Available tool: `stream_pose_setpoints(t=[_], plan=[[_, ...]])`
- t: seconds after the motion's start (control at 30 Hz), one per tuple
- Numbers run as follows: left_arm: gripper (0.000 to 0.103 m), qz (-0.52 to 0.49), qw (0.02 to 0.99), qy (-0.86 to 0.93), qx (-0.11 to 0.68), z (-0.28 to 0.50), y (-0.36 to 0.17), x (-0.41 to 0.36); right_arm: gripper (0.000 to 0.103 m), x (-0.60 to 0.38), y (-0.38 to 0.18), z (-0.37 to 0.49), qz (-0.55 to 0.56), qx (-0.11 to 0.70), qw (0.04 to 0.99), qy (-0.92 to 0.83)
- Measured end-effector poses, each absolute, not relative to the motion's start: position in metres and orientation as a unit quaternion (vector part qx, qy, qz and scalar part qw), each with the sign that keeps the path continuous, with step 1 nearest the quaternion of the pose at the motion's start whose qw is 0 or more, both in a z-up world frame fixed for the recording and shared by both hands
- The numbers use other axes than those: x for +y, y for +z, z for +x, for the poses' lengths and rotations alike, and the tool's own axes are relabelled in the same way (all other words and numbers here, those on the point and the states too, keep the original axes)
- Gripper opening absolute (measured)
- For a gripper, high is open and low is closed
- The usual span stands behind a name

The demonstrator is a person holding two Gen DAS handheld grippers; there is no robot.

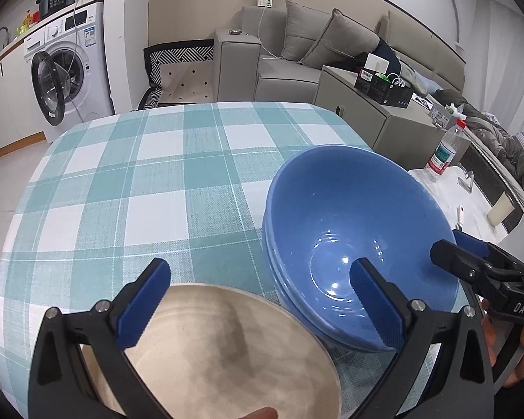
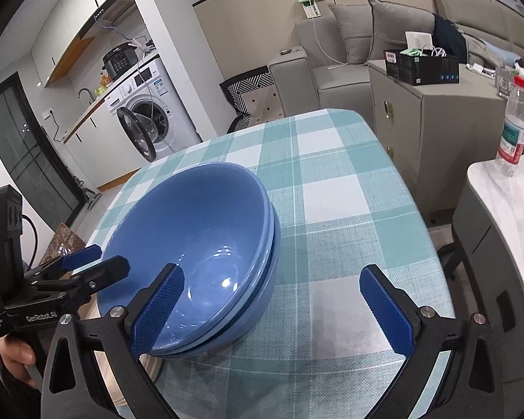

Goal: Organize plates and bowls
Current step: 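Close both grippers on the rim of the stacked blue bowls, then lift the bowl stack with both grippers and carry it over the cream plates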

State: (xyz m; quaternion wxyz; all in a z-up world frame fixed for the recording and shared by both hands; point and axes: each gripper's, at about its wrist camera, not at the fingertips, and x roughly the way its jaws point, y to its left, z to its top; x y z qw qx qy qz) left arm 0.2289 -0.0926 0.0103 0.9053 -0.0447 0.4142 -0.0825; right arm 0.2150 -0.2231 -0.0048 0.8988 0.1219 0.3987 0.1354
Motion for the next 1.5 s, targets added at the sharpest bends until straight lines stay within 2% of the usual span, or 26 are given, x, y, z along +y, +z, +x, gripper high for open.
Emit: stream_pose_setpoints(t=[0.3, 0.4, 0.47, 0.5, 0.67, 0.73, 0.8, 0.87, 1.1, 1.17, 1.27, 1.5], plan=[[0.101, -0.046, 0.900, -0.092, 0.423, 0.235, 0.002, -0.094, 0.101, -0.220, -0.015, 0.218, 0.148, 0.402, 0.888, 0.165], [0.100, -0.050, 0.901, -0.095, 0.420, 0.234, 0.002, -0.095, 0.094, -0.219, -0.017, 0.218, 0.149, 0.405, 0.886, 0.172], [0.094, -0.050, 0.903, -0.097, 0.416, 0.234, 0.003, -0.096, 0.084, -0.217, -0.018, 0.218, 0.146, 0.409, 0.885, 0.171], [0.092, -0.049, 0.903, -0.097, 0.416, 0.234, 0.003, -0.097, 0.082, -0.217, -0.018, 0.219, 0.144, 0.411, 0.884, 0.169], [0.081, -0.052, 0.898, -0.104, 0.424, 0.234, 0.002, -0.100, 0.082, -0.217, -0.017, 0.217, 0.145, 0.409, 0.884, 0.175], [0.079, -0.053, 0.898, -0.105, 0.425, 0.234, 0.002, -0.100, 0.077, -0.217, -0.017, 0.217, 0.143, 0.407, 0.885, 0.176], [0.067, -0.054, 0.896, -0.109, 0.427, 0.233, 0.001, -0.102, 0.075, -0.217, -0.015, 0.216, 0.143, 0.403, 0.886, 0.178], [0.063, -0.053, 0.894, -0.113, 0.431, 0.233, 0.001, -0.103, 0.072, -0.216, -0.015, 0.215, 0.140, 0.402, 0.886, 0.183], [0.055, -0.044, 0.894, -0.127, 0.427, 0.230, 0.002, -0.110, 0.069, -0.211, -0.011, 0.213, 0.134, 0.397, 0.886, 0.198], [0.052, -0.040, 0.894, -0.133, 0.425, 0.229, 0.002, -0.112, 0.061, -0.209, -0.010, 0.213, 0.128, 0.397, 0.887, 0.196], [0.046, -0.039, 0.895, -0.135, 0.423, 0.229, 0.003, -0.113, 0.054, -0.208, -0.009, 0.213, 0.127, 0.396, 0.888, 0.196], [0.040, -0.045, 0.895, -0.130, 0.424, 0.228, 0.005, -0.112, 0.049, -0.210, -0.008, 0.213, 0.124, 0.393, 0.892, 0.186]])
